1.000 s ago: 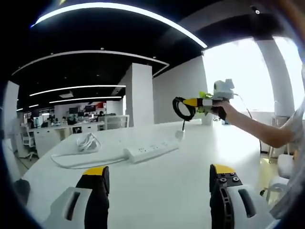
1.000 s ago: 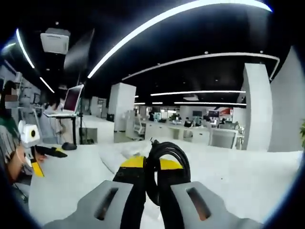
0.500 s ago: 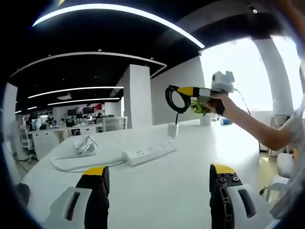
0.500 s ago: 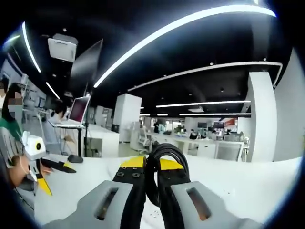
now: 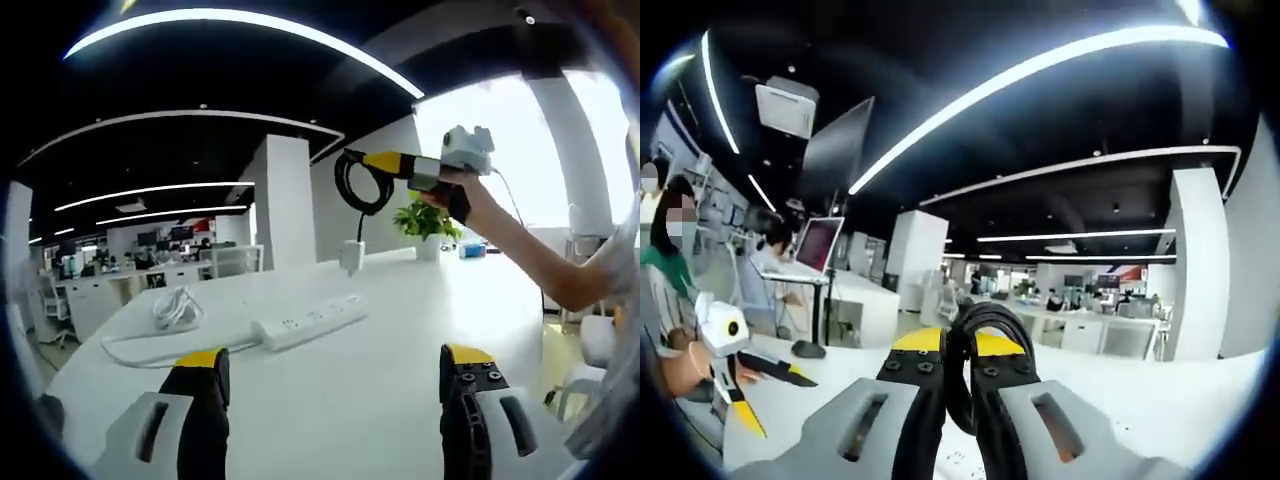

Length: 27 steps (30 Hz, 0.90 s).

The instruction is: Straighten the power strip on the desk, plug the charger into it

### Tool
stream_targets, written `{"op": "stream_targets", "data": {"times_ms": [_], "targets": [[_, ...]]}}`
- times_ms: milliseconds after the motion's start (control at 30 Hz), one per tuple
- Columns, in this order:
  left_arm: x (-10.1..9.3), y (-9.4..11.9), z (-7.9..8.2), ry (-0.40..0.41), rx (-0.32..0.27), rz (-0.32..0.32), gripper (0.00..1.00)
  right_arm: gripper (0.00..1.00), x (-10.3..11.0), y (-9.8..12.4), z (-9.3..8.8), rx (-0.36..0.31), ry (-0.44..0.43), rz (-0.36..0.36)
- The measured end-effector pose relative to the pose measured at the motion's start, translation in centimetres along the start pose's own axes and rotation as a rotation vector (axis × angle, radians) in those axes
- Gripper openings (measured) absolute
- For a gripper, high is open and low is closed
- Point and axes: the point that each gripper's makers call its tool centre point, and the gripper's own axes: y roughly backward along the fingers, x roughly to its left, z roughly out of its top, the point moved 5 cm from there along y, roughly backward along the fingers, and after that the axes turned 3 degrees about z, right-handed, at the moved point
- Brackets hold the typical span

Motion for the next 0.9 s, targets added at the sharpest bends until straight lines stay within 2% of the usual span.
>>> {"op": "stream_targets", "data": {"times_ms": [167, 433, 500, 633, 900], "targets": [[-0.3, -0.1, 0.5, -0.012, -0.012, -0.012, 0.88, 0.06, 0.4, -0.4, 0.8, 0.003, -0.004, 0.020], [-0.5, -0.5, 1.3, -0.029, -0.037, -0.026, 0.88, 0.06, 0.8, -0.7, 0.3, 0.023, -0.033, 0.041], [-0.4, -0.8, 1.6, -0.034, -0.050, -0.029, 0.88, 0.06, 0.9, -0.8, 0.2, 0.032, -0.038, 0.047], [-0.1, -1.7, 2.3, -0.015, -0.113, -0.042, 0.88, 0.06, 1.0, -0.9, -0.2, 0.047, -0.043, 0.057], [0.4, -3.5, 3.2, -0.016, -0.124, -0.078, 0.87, 0.06, 1.2, -1.0, -0.5, 0.051, -0.056, 0.065]]}}
